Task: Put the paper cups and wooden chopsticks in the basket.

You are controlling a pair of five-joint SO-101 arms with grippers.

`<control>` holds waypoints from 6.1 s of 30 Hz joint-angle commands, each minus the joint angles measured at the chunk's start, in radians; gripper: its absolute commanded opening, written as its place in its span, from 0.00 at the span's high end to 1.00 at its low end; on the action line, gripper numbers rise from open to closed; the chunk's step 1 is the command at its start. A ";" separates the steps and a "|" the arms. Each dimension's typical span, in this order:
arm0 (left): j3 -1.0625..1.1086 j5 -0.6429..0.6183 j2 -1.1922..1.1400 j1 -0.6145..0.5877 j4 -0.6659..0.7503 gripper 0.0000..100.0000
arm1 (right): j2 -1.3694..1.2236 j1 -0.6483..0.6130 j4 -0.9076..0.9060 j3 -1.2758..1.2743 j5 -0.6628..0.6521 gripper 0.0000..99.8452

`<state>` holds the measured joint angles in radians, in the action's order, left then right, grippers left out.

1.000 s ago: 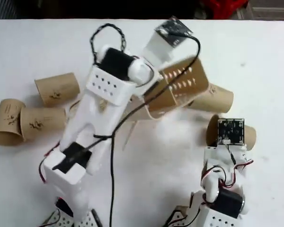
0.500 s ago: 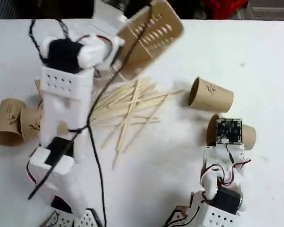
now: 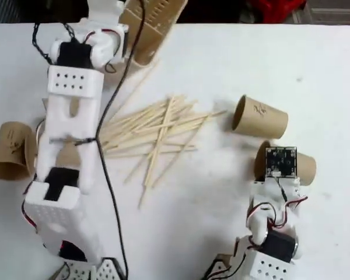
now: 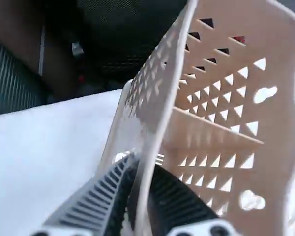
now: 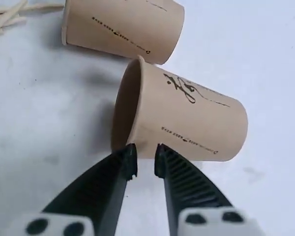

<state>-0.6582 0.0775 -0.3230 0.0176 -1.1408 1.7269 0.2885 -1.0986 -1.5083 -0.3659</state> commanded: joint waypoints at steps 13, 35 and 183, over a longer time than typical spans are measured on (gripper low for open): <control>-0.009 -0.110 -0.165 -0.005 0.015 0.98 | 0.004 -0.001 0.018 0.003 -0.017 0.92; -0.591 0.068 -0.559 -0.068 -0.206 0.98 | 0.004 -0.053 0.019 -0.017 -0.017 0.92; -0.155 -0.040 -0.154 0.160 -0.486 0.98 | 0.004 -0.054 0.022 -0.020 -0.018 0.92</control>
<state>-0.8086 0.0222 -0.4488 0.2417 -1.6747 1.7269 0.2394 -1.0986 -1.5359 -0.3659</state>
